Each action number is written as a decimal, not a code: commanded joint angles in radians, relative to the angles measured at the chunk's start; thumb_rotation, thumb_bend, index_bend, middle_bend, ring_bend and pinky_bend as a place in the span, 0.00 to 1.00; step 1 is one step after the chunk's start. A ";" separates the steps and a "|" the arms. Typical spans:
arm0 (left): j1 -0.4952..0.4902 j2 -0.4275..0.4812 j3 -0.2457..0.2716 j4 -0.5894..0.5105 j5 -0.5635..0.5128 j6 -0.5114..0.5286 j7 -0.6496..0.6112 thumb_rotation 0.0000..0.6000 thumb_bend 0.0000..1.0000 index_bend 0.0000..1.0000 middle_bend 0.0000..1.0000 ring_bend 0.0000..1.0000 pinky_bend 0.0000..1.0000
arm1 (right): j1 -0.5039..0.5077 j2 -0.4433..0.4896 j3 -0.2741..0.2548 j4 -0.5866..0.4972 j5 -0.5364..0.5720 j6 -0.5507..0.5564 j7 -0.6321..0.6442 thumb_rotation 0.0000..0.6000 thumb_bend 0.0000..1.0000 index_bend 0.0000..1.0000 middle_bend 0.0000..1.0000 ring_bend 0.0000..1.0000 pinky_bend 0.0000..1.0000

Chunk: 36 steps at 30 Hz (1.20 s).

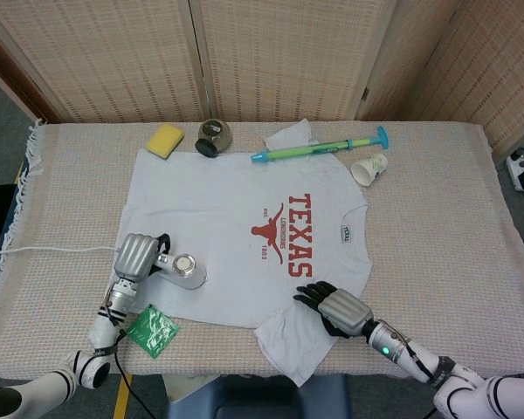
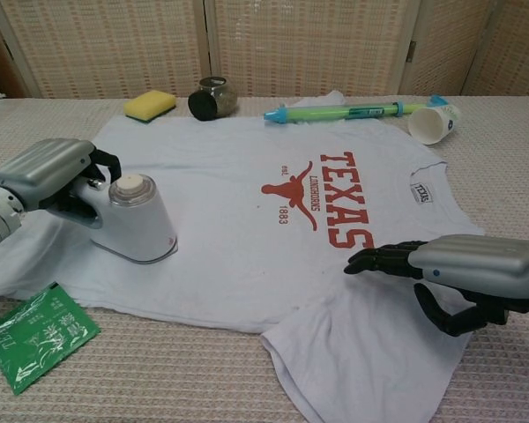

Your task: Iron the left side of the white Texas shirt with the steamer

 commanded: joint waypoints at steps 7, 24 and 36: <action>0.011 -0.019 -0.026 0.146 -0.038 -0.039 -0.096 1.00 0.95 0.81 0.96 0.93 0.80 | 0.000 -0.001 0.000 0.001 0.001 -0.001 -0.003 0.92 1.00 0.00 0.00 0.00 0.06; 0.013 -0.044 -0.093 0.478 -0.141 -0.205 -0.194 1.00 0.95 0.81 0.95 0.92 0.80 | -0.006 -0.003 -0.001 -0.003 0.003 0.004 -0.015 0.91 1.00 0.00 0.00 0.00 0.06; -0.016 -0.019 -0.102 0.249 -0.099 -0.071 -0.228 1.00 0.95 0.80 0.95 0.92 0.80 | -0.011 0.003 -0.006 0.007 -0.006 0.016 0.002 0.92 1.00 0.00 0.00 0.00 0.06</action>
